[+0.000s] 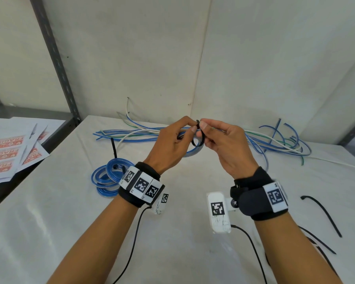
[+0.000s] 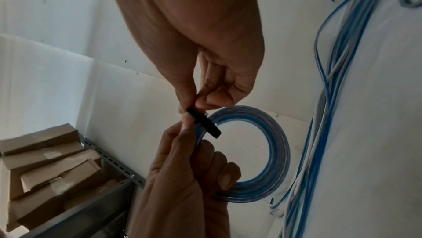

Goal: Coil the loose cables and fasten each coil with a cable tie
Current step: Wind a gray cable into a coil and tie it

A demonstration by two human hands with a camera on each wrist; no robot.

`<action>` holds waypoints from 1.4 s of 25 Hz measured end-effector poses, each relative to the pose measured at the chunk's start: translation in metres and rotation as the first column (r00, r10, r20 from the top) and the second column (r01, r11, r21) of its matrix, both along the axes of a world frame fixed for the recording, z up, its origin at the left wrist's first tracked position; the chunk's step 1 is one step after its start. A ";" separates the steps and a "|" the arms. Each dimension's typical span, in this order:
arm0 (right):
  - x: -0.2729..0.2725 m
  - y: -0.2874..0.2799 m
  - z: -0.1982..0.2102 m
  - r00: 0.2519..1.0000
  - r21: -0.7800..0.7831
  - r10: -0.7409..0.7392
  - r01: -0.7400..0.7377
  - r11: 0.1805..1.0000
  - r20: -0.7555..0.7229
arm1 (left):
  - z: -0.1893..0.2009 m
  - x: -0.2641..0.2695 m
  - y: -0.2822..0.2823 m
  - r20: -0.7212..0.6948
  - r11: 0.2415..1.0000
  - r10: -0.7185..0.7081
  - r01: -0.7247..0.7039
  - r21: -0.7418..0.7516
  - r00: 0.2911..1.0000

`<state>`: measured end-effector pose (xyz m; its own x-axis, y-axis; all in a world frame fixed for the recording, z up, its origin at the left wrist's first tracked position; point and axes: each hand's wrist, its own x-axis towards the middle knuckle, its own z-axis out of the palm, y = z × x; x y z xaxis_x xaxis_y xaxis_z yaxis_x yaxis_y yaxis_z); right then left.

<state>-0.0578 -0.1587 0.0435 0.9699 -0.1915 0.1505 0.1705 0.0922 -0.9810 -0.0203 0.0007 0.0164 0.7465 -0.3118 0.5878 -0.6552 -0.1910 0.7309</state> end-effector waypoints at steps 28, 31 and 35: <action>0.019 -0.015 0.010 0.977 -0.113 -0.201 0.208 0.972 0.065 | -0.007 -0.020 -0.028 -0.330 0.984 -0.163 0.130 -0.119 0.930; 0.020 -0.018 0.010 0.969 0.002 -0.235 0.235 0.972 0.079 | -0.010 -0.016 -0.026 -0.364 0.979 -0.188 0.146 -0.140 0.912; 0.022 -0.015 0.007 0.956 0.111 -0.271 0.258 0.960 0.115 | -0.013 -0.012 -0.027 -0.395 0.980 -0.184 0.135 -0.147 0.900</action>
